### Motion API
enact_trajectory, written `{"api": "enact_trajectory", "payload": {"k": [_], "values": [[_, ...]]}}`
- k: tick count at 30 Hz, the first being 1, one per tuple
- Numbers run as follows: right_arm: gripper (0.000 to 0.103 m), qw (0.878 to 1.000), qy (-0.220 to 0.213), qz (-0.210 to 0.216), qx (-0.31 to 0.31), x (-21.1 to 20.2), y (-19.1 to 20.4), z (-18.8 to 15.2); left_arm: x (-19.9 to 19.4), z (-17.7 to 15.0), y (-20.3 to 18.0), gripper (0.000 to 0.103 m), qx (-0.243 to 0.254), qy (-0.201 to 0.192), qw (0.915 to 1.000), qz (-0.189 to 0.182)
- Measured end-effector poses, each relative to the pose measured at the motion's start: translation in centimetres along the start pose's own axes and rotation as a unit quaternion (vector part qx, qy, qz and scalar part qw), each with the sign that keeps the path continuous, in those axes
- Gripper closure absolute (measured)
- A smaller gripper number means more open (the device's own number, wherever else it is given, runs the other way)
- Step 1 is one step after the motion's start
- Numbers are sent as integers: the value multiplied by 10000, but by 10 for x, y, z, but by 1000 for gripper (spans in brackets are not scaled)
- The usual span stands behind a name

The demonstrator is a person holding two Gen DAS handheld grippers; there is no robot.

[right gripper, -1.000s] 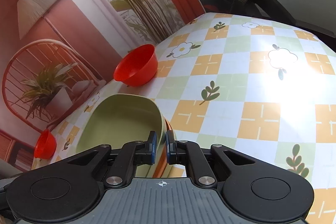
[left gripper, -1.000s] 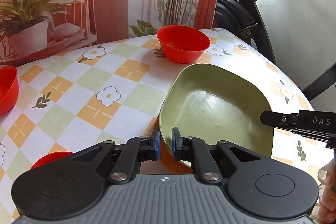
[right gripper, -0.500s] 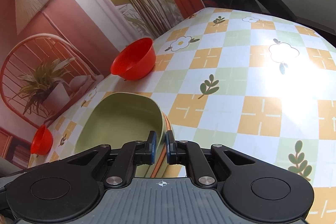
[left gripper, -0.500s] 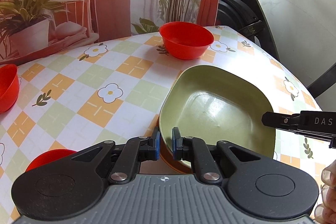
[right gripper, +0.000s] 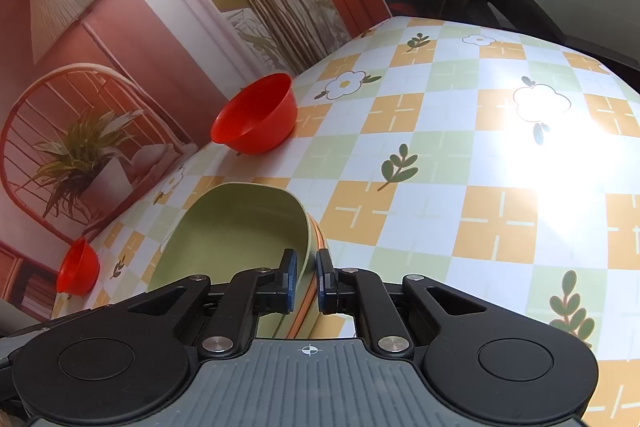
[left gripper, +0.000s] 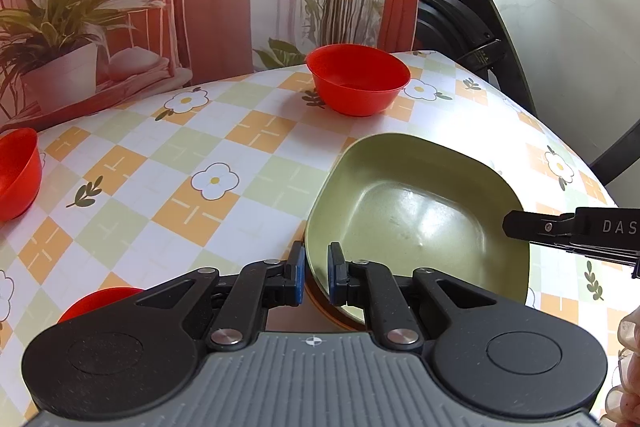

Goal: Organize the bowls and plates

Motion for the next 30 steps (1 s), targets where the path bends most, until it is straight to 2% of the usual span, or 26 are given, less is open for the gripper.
{"api": "enact_trajectory", "payload": {"k": [10, 15, 30], "values": [[90, 9999, -84, -21, -90, -7, 3, 1, -5, -1, 3, 91, -150, -51, 9999, 9], [100, 9991, -213, -43, -377, -15, 8, 0, -7, -1, 4, 91, -195, -74, 9998, -29], [102, 9994, -136, -23, -321, -11, 5, -7, -6, -8, 5, 91, -265, -29, 9996, -93]]}}
Point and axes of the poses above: each gripper's, at about its wrist camera, not at the fingertips, and x roughly the way its jaws point, y to its left, z to its top, the point moved 9 cm from there along x, roughly the way its jaws point, and after that the axes turned 5 degrees about -z, right-handed, at the moved point
